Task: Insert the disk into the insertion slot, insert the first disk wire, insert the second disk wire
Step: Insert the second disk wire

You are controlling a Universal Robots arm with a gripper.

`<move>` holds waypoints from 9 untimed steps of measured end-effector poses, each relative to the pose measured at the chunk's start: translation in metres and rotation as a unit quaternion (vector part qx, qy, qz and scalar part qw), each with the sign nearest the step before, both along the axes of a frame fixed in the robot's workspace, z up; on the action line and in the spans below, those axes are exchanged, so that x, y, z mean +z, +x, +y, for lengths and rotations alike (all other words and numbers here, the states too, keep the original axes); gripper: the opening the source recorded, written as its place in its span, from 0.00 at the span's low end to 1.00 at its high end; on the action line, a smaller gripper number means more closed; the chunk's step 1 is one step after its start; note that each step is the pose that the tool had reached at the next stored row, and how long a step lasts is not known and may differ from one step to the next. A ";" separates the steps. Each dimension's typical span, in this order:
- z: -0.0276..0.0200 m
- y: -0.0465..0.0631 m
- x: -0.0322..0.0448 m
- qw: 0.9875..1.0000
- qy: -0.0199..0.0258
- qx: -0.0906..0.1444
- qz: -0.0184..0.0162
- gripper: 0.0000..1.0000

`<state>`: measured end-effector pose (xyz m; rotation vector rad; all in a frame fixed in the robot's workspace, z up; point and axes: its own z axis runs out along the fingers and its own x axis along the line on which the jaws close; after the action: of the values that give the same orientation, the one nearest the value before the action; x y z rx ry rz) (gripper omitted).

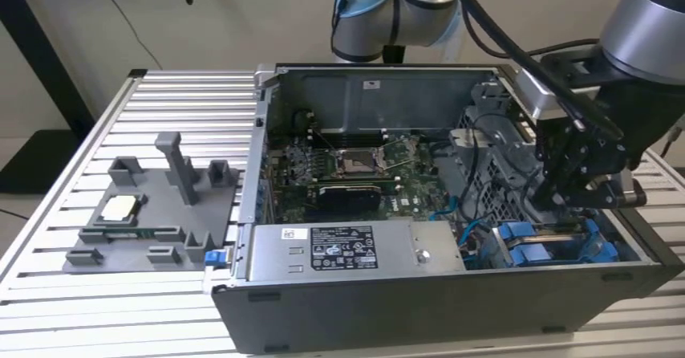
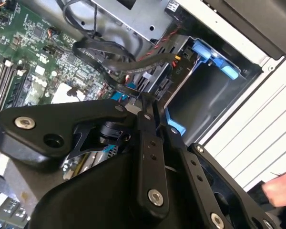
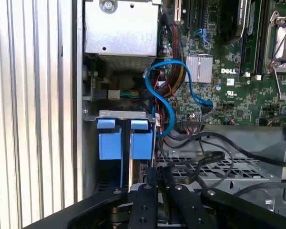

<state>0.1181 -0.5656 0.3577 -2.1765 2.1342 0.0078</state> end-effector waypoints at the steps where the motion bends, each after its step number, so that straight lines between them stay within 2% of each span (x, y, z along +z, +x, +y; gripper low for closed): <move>1: -0.0002 0.000 -0.0012 1.000 0.000 0.000 -0.002 0.16; 6: -0.0010 0.000 -0.0061 1.000 0.000 0.000 -0.008 0.16; 9: -0.0015 0.000 -0.0079 1.000 -0.001 0.000 -0.010 0.16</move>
<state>0.1185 -0.5671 0.3498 -2.1683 2.1245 -0.0155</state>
